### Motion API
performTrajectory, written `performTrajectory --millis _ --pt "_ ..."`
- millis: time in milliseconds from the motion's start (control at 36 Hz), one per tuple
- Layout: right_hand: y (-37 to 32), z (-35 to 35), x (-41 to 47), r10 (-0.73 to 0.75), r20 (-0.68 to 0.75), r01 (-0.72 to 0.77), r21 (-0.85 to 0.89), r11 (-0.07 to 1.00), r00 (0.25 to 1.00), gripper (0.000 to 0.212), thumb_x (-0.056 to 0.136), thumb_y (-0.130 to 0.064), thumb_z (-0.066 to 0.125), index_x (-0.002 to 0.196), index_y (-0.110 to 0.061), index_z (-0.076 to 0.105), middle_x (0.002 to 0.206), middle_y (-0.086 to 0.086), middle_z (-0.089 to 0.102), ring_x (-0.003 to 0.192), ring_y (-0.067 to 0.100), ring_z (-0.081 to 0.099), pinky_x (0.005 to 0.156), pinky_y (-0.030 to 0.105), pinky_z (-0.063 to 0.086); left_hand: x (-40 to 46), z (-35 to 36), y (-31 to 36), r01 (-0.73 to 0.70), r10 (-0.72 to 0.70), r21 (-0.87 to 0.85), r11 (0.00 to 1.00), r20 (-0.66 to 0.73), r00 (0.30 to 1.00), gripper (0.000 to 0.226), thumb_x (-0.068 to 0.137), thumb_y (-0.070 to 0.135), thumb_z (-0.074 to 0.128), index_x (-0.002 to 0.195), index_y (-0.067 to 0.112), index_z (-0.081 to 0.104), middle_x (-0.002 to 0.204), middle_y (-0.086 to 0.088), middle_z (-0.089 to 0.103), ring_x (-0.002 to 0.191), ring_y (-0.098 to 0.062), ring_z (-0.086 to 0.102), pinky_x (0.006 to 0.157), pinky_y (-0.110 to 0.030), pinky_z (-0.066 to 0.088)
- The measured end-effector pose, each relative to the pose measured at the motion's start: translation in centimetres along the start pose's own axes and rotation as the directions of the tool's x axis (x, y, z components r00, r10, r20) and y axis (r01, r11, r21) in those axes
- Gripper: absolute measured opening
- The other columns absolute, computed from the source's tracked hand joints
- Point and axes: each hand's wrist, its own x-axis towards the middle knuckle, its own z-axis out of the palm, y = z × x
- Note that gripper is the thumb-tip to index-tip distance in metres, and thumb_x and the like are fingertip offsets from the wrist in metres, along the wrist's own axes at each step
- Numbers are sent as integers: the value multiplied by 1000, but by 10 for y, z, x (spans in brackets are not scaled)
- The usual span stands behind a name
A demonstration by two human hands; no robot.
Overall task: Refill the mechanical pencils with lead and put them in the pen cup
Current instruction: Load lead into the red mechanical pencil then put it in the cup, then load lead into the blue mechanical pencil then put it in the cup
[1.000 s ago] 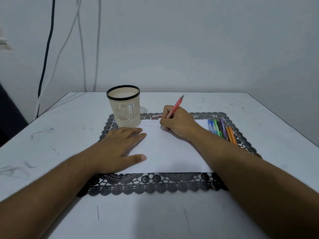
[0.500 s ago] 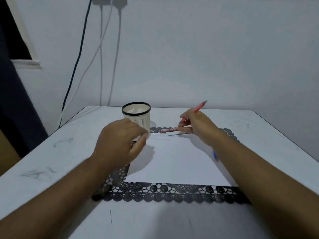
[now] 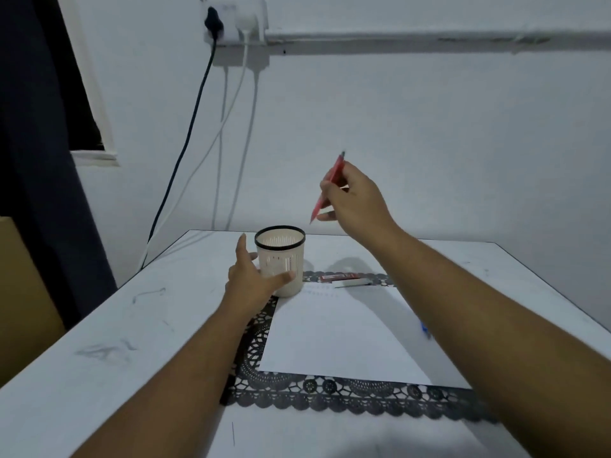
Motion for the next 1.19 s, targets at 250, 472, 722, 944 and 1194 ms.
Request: performTrajectory --millis 250,472,722,944,1194 --pt "14 49 8 -162 144 207 -402 892 976 51 92 -5 59 134 -24 38 87 11 63 67 27 64 62 46 58 -7 4 -2 -165 175 -106 981 95 980 98 79 18 88 154 29 26 117 26 54 106 4 56 86 -13 47" --pt "32 66 2 -70 213 194 -646 738 974 23 101 -22 46 120 -24 58 92 -3 67 82 22 61 64 33 42 -10 5 -4 -192 209 -131 973 128 970 85 80 12 87 139 38 32 122 25 56 106 17 56 74 -2 46" --pt "39 67 -7 -54 265 232 -703 672 963 41 105 -31 43 142 -31 59 128 -4 70 118 21 62 85 34 46 -8 7 -8 -187 205 -132 973 139 969 86 81 13 87 143 34 32 125 24 56 113 9 56 77 -6 48" --pt "35 24 -32 -137 75 156 -522 839 988 26 98 -20 48 118 -29 62 98 -11 63 78 7 57 68 31 47 -8 4 -4 -175 174 -75 982 -19 985 123 57 70 87 153 49 12 154 9 37 144 -23 37 112 -55 43" --pt "91 -34 -100 228 166 -52 -690 722 959 9 97 -29 50 91 -28 56 77 -8 62 75 16 58 60 32 38 -58 10 55 -770 831 313 557 -193 522 17 91 19 60 103 6 61 105 -5 58 100 -23 50 89 -33 39"
